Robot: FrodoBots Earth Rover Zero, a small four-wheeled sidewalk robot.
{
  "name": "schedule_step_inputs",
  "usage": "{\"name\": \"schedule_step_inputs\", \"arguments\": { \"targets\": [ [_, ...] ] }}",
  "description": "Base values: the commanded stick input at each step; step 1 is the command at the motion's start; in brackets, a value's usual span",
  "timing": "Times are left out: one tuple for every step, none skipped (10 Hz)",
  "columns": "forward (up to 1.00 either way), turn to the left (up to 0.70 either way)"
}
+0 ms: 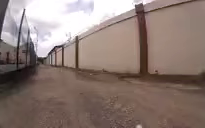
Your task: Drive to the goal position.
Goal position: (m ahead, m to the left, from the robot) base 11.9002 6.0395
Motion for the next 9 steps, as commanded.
{"name": "schedule_step_inputs", "arguments": {
  "targets": [
    [0.5,0.5],
    [0.5,0.5],
    [0.5,0.5],
    [0.5,0.5],
    [0.5,0.27],
    [0.5,0.01],
    [0.5,0.0],
    [0.5,0.0],
    [0.5,0.0]
  ]
}}
